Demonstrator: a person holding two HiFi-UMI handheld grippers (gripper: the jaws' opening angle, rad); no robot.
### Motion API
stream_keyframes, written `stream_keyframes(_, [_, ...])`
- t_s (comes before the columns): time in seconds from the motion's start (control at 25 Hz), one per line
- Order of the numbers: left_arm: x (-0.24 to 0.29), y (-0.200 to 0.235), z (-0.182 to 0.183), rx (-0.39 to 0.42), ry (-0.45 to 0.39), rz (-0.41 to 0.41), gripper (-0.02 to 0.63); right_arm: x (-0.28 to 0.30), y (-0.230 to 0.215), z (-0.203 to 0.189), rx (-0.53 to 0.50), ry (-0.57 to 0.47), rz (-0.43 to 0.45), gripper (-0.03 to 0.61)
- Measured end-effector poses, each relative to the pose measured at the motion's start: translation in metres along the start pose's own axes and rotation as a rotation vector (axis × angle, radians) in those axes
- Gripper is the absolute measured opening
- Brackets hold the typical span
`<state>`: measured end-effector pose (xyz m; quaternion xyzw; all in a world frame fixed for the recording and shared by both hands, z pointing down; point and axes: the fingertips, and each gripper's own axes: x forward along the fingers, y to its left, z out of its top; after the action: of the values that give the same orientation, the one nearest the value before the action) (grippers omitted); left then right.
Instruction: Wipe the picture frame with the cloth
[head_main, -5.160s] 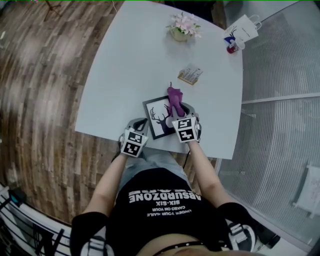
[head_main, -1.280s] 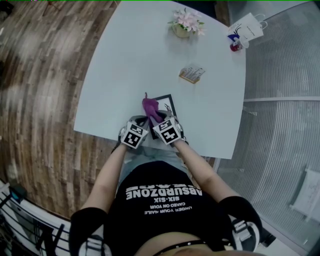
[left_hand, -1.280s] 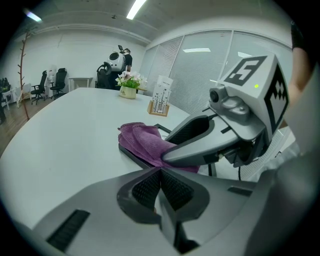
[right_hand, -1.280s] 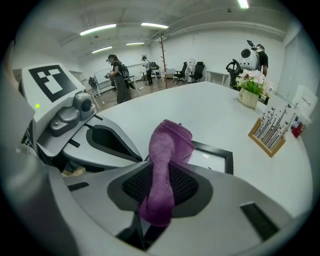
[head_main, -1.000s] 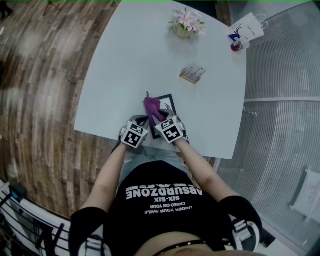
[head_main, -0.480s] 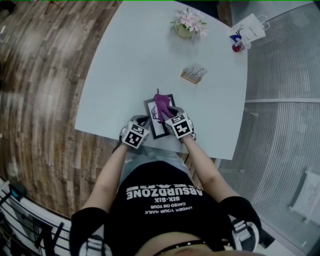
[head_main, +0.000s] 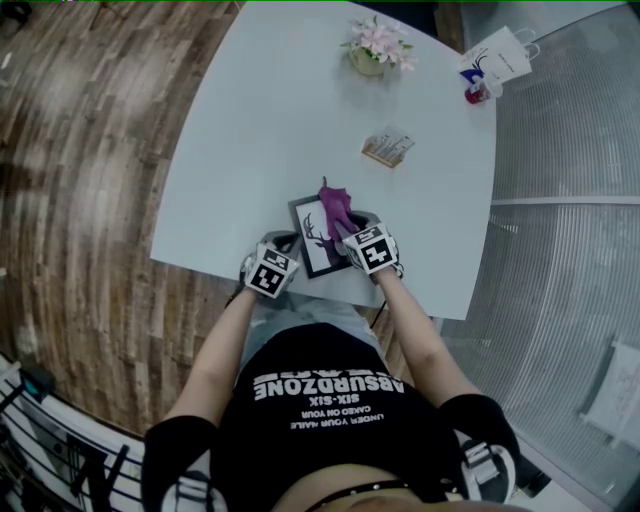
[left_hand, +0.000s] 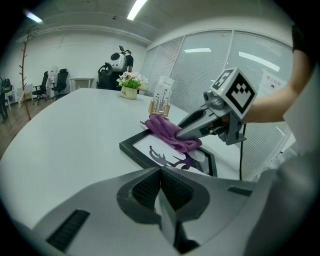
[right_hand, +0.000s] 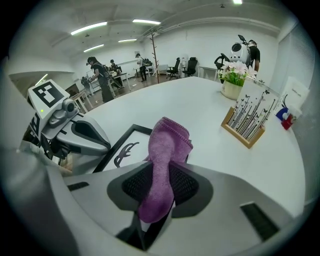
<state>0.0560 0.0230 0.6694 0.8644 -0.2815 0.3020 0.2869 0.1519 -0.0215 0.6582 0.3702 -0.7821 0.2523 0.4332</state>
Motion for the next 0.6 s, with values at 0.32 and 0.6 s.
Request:
stream_keyframes(0.32, [-0.002,0.000,-0.001,0.000,0.000,0.004,0.015,-0.003,0.002,-0.002,0.001,-0.022,0.018,0.112])
stream_keyframes(0.6, [-0.001,0.000,-0.001,-0.003,0.000,0.004,0.015,-0.008,0.007,-0.011,0.010,-0.030,0.033,0.113])
